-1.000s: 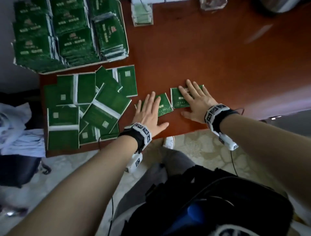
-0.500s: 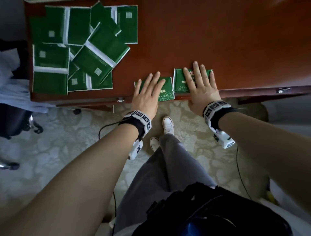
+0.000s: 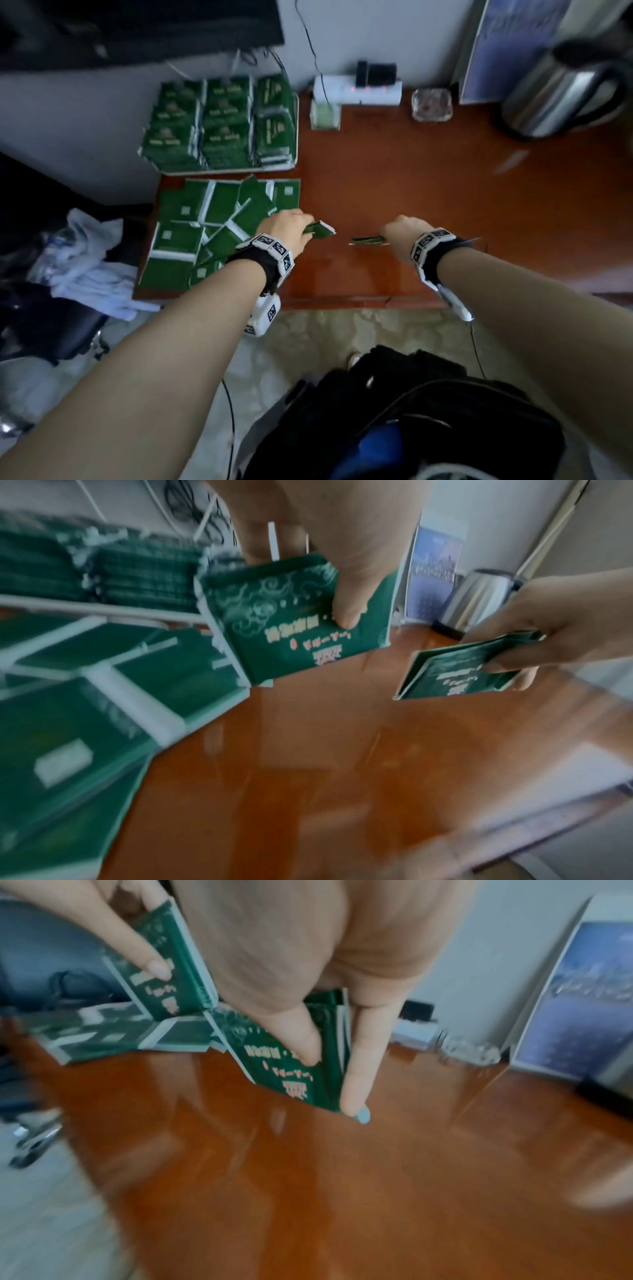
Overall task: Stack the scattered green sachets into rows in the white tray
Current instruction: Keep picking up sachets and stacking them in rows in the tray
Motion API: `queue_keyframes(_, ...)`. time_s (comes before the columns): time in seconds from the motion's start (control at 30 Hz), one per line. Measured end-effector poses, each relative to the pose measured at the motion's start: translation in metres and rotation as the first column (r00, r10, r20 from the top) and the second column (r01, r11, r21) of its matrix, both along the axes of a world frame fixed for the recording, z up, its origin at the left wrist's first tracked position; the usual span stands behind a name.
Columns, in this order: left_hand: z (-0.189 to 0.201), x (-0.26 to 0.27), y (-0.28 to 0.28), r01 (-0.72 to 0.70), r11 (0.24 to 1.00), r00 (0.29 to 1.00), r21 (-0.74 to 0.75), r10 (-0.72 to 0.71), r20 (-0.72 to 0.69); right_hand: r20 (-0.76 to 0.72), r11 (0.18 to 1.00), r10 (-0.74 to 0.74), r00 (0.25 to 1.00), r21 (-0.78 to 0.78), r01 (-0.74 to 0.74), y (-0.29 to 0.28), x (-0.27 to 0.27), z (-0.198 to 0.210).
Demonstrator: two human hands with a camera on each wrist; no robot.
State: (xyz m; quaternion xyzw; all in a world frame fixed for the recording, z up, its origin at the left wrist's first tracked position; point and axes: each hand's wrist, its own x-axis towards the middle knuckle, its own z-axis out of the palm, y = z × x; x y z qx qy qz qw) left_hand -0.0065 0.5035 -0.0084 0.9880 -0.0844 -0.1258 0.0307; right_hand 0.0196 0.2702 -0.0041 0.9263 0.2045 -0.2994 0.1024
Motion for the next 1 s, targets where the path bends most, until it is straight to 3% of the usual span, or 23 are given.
queue_keyframes(0.2,0.084,0.067,0.027,-0.027,0.997,0.995,0.075,0.020,0.093,0.276,0.990,-0.029,0.961,0.142,-0.011,0.043,0.076,0.081)
queue_keyframes(0.33,0.113,0.109,0.061,-0.063,0.996,0.986,0.061,0.053,0.157,0.391,0.984,-0.033,0.920,0.176,-0.039,0.085,0.114,0.106)
queue_keyframes(0.7,0.114,0.218,0.164,0.013,0.999,0.978,0.037,-0.021,0.209,0.450,0.960,-0.118,0.885,0.278,-0.014,0.185,0.190,0.094)
queue_keyframes(0.87,0.108,0.249,0.185,0.009,1.000,0.972,-0.023,-0.004,0.235,0.425,0.945,-0.143,0.894,0.326,-0.003,0.209,0.209,0.078)
queue_keyframes(1.0,0.093,0.263,0.190,0.007,0.998,0.964,-0.069,0.011,0.265,0.423,0.951,-0.082,0.902,0.304,-0.055,0.219,0.215,0.061)
